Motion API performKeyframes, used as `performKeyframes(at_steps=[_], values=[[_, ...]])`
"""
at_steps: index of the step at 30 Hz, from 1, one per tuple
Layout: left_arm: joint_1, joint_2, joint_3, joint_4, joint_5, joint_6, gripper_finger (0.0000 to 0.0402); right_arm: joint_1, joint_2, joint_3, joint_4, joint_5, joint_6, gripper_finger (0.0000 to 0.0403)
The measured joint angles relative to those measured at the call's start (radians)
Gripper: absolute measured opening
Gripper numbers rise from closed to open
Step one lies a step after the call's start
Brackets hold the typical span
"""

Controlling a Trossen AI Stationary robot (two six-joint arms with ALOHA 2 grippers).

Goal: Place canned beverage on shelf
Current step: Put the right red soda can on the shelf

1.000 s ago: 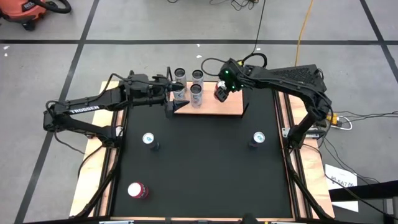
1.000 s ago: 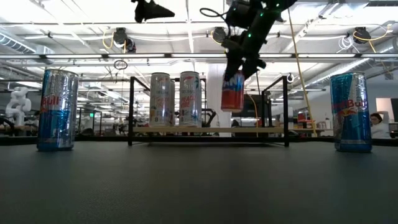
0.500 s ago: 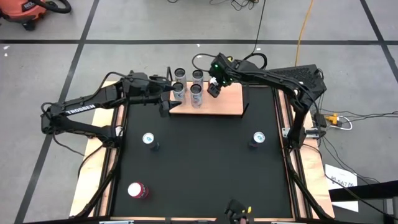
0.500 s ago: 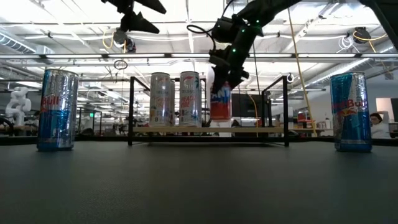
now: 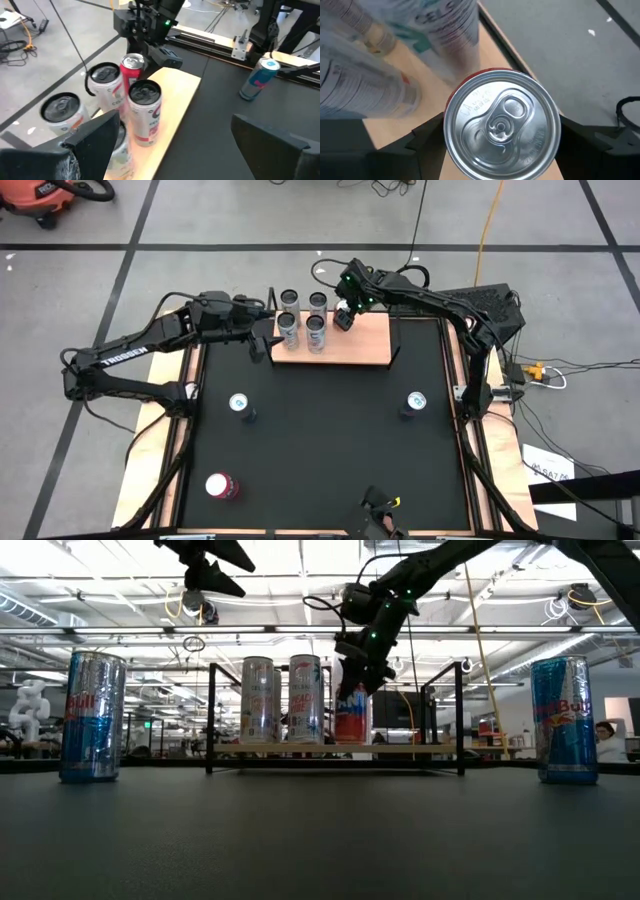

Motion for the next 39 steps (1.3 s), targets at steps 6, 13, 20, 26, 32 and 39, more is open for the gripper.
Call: performKeyframes(at_steps=[6,13,20,26,32,39], values=[[0.028,0.0,0.0,0.0,0.006,0.022,0.0382,-0.015,0.0,0.0,0.017,-0.034,-0.013,0.0279],[0.053,0.0,0.0,0.001,0.038,0.046,0.0382,-0.015,0.0,0.0,0.017,-0.051,-0.031,0.0286],[0.062,0.0,0.0,0.0,0.038,0.046,0.0382,-0.015,0.0,0.0,0.013,-0.05,-0.03,0.0324],[0.062,-0.002,0.0,-0.002,0.038,0.04,0.0382,-0.014,-0.001,0.0,0.003,-0.05,-0.028,0.0328],[0.062,-0.046,0.0,-0.027,0.037,0.037,0.0382,-0.008,-0.003,0.0,0.004,-0.05,-0.028,0.0332],[0.062,-0.109,0.0,-0.04,0.008,0.01,0.0382,-0.007,-0.031,0.0,0.014,-0.052,-0.02,0.0334]])
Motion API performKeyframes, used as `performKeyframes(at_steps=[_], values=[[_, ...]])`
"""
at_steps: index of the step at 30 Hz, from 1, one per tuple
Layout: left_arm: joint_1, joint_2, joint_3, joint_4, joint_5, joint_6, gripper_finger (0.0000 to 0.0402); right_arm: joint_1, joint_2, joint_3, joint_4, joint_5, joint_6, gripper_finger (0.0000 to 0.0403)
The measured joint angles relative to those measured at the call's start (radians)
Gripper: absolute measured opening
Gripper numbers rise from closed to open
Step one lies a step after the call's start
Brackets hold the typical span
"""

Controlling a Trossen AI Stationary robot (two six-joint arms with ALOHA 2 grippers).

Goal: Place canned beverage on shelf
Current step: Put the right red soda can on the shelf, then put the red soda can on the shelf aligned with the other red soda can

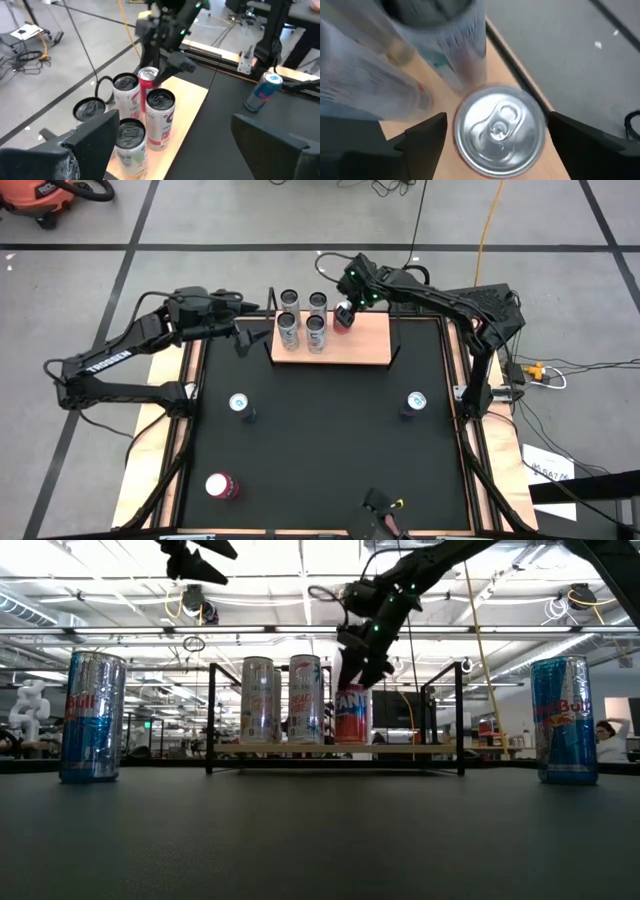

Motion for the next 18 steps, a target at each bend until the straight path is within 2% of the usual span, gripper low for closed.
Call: performKeyframes(at_steps=[10,18], values=[[0.0,-0.034,0.0,-0.034,-0.014,-0.066,0.0382,0.002,-0.129,0.0,0.039,0.0,0.058,0.0334],[-0.025,-0.042,0.0,-0.025,-0.017,-0.105,0.0382,0.034,-0.263,0.0,0.014,0.008,0.21,0.0334]])
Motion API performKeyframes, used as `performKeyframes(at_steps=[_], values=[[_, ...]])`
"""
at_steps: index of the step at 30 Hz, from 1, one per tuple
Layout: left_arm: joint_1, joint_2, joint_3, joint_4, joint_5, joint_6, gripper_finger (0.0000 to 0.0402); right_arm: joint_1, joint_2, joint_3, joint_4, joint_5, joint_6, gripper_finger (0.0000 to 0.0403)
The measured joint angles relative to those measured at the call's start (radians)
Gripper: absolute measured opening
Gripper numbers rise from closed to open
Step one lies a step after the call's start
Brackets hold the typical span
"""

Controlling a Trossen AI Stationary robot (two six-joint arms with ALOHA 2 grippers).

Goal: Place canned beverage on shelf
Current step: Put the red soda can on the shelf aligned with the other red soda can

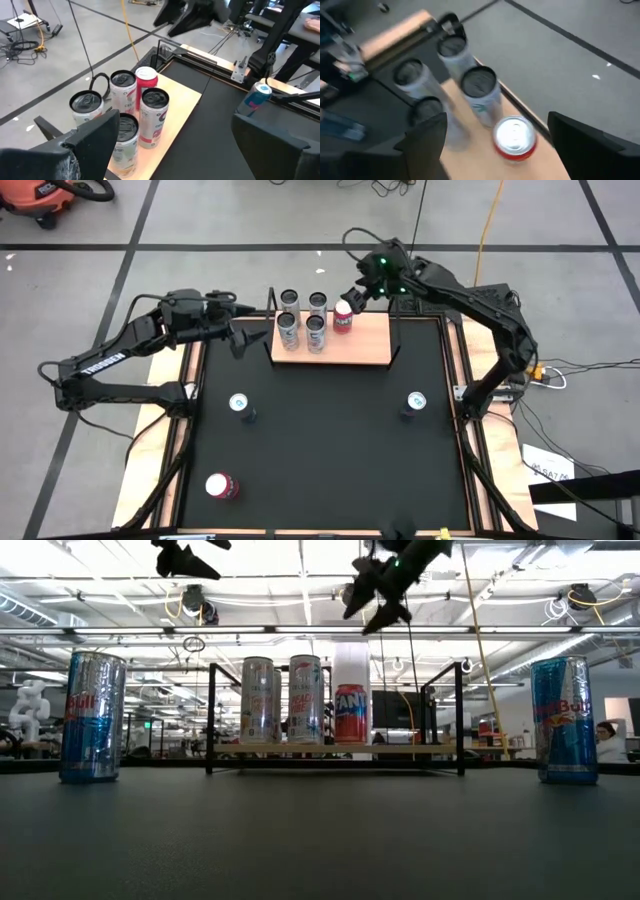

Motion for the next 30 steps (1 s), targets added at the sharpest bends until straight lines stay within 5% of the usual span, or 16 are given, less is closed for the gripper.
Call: performKeyframes(at_steps=[9,15,30], values=[[-0.08,0.0,0.0,-0.016,-0.007,0.0,0.0382,0.191,-0.091,-0.029,0.007,0.185,0.062,0.0334],[-0.107,0.0,0.0,-0.159,-0.195,-0.06,0.0382,0.326,-0.105,-0.111,0.049,0.286,0.128,0.0334],[-0.256,-0.108,-0.156,-0.385,-0.213,-0.368,0.0382,0.543,-0.104,-0.187,0.328,0.35,0.243,0.0334]])
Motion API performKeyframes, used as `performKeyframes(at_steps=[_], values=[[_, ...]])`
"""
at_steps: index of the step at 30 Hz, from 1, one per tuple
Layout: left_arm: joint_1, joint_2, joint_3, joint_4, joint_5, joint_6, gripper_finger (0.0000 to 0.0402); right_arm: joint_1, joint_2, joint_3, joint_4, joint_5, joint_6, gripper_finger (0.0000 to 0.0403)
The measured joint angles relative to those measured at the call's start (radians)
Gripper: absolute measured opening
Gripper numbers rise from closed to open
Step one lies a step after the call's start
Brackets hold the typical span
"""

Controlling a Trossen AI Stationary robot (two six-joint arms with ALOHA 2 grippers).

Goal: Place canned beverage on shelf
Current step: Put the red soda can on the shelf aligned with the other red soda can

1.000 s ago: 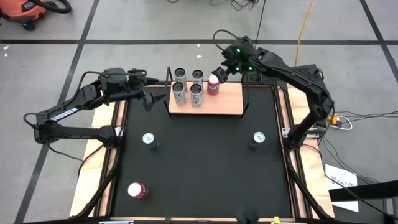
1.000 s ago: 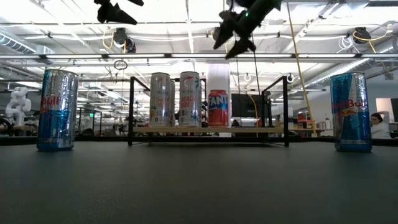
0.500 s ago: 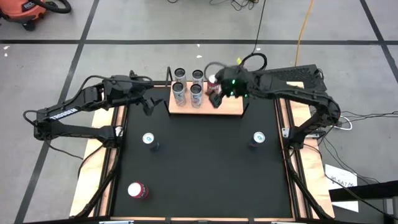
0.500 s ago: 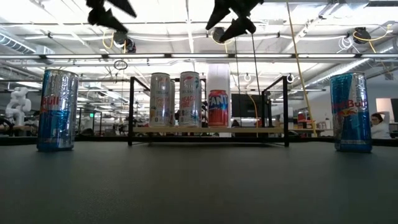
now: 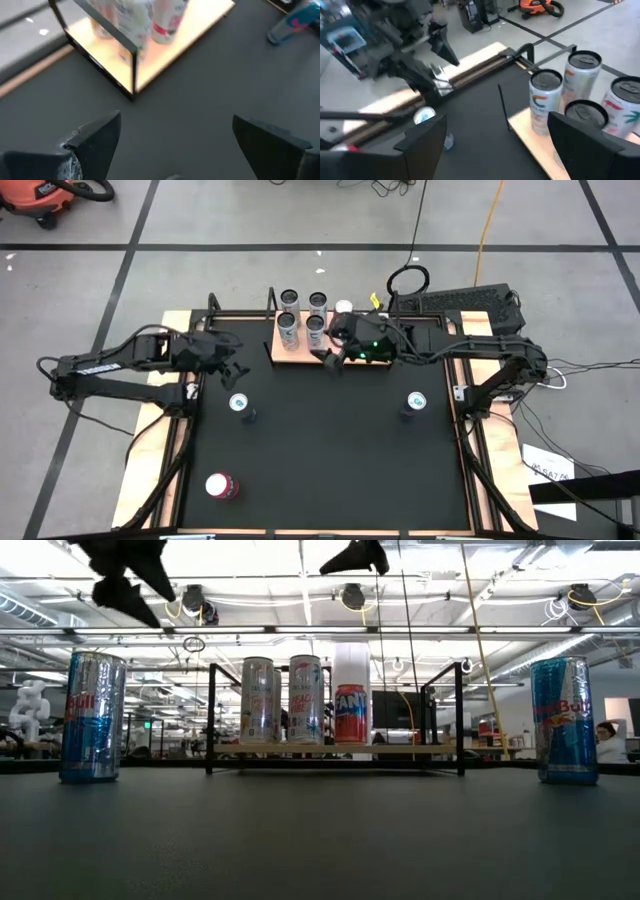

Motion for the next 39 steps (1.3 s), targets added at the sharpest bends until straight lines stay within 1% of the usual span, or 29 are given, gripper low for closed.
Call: performKeyframes(at_steps=[3,6,10,15,17,20,24,28,30,32,34,37,39], values=[[-0.054,-0.04,-0.047,0.005,-0.007,-0.071,0.0382,0.011,-0.002,0.0,-0.078,0.01,-0.04,0.0334],[-0.092,-0.055,-0.072,0.012,-0.048,-0.097,0.0382,0.01,-0.001,0.0,-0.158,0.008,-0.026,0.0334],[-0.104,-0.044,-0.095,0.017,-0.097,-0.102,0.0382,0.045,-0.002,0.0,-0.161,0.009,0.01,0.0334],[-0.104,-0.003,-0.11,0.015,-0.124,-0.073,0.0382,0.139,-0.001,0.0,-0.165,0.015,0.052,0.0334],[-0.104,0.01,-0.11,0.042,-0.123,-0.097,0.0382,0.183,-0.001,0.0,-0.178,0.052,0.08,0.0334],[-0.111,0.02,-0.104,0.123,-0.121,-0.129,0.0376,0.261,-0.001,0.0,-0.239,0.149,0.131,0.0334],[-0.154,0.053,-0.019,0.17,-0.096,-0.13,0.0347,0.374,-0.001,0.0,-0.327,0.241,0.225,0.0334],[-0.259,0.125,0.117,0.209,-0.052,-0.131,0.0315,0.477,-0.001,0.0,-0.366,0.299,0.279,0.0334],[-0.329,0.175,0.163,0.226,-0.056,-0.141,0.0303,0.515,-0.001,0.0,-0.371,0.336,0.284,0.0334],[-0.399,0.232,0.192,0.238,-0.069,-0.162,0.0297,0.542,-0.001,0.0,-0.382,0.351,0.284,0.0334],[-0.471,0.292,0.21,0.237,-0.082,-0.209,0.0295,0.558,-0.001,0.0,-0.385,0.351,0.286,0.0334],[-0.576,0.378,0.22,0.232,-0.088,-0.327,0.0294,0.571,-0.001,0.0,-0.388,0.355,0.29,0.0334],[-0.654,0.43,0.229,0.213,-0.057,-0.427,0.0294,0.58,-0.001,0.0,-0.388,0.355,0.289,0.0334]])
